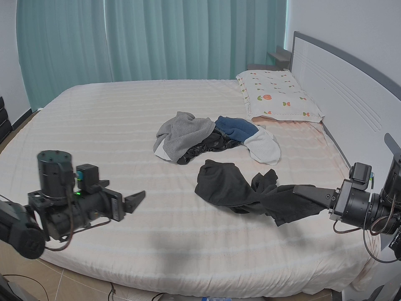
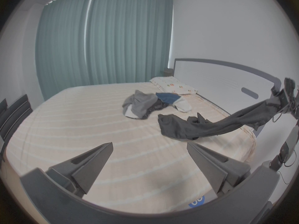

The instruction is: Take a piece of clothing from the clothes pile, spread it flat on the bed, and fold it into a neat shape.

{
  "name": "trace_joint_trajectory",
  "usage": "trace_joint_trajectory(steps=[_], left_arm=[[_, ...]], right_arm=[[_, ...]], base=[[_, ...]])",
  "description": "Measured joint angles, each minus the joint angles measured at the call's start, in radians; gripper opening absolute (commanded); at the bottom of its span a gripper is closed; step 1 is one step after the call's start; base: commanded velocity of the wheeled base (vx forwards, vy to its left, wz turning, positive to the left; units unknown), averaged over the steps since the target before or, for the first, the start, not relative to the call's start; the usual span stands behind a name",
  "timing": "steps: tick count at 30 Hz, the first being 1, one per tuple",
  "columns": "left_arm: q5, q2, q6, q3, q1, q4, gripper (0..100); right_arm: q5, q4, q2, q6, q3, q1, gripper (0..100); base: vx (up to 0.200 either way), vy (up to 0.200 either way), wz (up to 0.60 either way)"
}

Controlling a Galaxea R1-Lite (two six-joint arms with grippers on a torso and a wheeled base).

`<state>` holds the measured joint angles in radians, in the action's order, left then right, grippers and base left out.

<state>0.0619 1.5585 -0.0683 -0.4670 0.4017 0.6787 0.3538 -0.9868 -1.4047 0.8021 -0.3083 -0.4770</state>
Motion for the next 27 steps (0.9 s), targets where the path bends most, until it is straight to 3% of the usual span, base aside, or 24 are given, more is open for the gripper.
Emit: trace_joint_trajectory(steps=[5, 9, 17, 27], left_arm=[[0.054, 0.204, -0.054, -0.063, 0.124, 0.103, 100], [0.076, 0.329, -0.093, -0.144, 0.178, 0.129, 100], [0.188, 0.515, -0.119, -0.290, 0.211, 0.140, 100], [0.213, 0.657, -0.167, -0.439, 0.241, 0.142, 100]], right_arm=[[-0.012, 0.000, -0.001, -0.001, -0.005, -0.004, 0], [-0.018, 0.009, -0.007, -0.007, -0.035, -0.007, 0], [-0.025, 0.017, -0.017, -0.013, -0.113, -0.025, 0], [-0.028, 0.048, -0.017, -0.040, -0.207, -0.092, 0]], base=[[0.000, 0.000, 0.00], [0.000, 0.000, 0.00], [0.000, 0.000, 0.00], [0.000, 0.000, 0.00]])
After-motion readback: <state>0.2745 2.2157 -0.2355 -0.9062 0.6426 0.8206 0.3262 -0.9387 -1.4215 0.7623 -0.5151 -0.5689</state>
